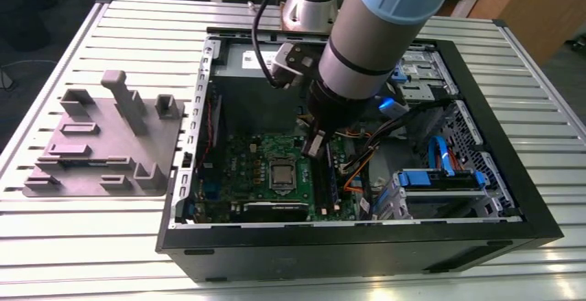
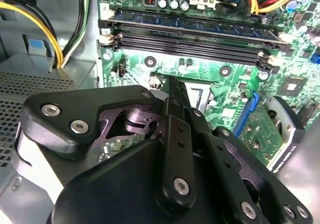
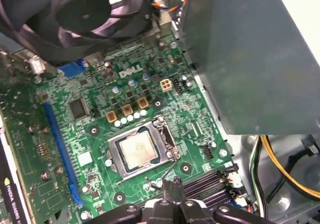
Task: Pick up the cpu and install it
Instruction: 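Install the first cpu locking lever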
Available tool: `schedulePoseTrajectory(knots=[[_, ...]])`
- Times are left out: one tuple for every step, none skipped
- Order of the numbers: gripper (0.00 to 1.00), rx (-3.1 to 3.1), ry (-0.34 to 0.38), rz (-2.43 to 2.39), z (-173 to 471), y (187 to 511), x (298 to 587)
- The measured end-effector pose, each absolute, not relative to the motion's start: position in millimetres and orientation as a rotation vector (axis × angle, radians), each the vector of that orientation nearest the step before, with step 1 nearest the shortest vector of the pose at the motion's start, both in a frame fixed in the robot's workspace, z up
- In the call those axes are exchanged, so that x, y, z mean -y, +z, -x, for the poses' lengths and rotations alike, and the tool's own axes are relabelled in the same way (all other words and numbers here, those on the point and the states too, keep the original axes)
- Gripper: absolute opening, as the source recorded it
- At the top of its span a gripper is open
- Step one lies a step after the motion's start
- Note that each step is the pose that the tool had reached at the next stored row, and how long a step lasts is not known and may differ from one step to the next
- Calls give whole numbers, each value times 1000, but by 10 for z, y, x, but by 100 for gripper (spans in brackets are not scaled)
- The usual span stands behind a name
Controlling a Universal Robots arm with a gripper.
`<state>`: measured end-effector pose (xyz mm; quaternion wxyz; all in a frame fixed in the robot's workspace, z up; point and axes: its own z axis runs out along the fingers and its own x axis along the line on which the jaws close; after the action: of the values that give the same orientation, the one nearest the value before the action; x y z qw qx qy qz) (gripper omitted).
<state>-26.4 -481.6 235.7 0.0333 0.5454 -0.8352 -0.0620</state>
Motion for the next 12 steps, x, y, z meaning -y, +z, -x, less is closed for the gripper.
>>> schedulePoseTrajectory(knots=[[10, 2568, -190, -1682, 267, 2356, 4831], [10, 2567, -189, -1685, 267, 2356, 4849], [10, 2566, -189, -1687, 268, 2356, 4865], [10, 2565, -188, -1689, 269, 2356, 4880], [10, 2563, -187, -1693, 273, 2356, 4892], [10, 2559, -187, -1699, 275, 2356, 4898], [10, 2553, -186, -1709, 277, 2356, 4899], [10, 2544, -185, -1722, 277, 2355, 4899], [10, 2534, -185, -1736, 277, 2355, 4900], [10, 2524, -185, -1749, 278, 2353, 4900], [10, 2517, -184, -1759, 278, 2351, 4902], [10, 2512, -184, -1767, 280, 2350, 4907]])
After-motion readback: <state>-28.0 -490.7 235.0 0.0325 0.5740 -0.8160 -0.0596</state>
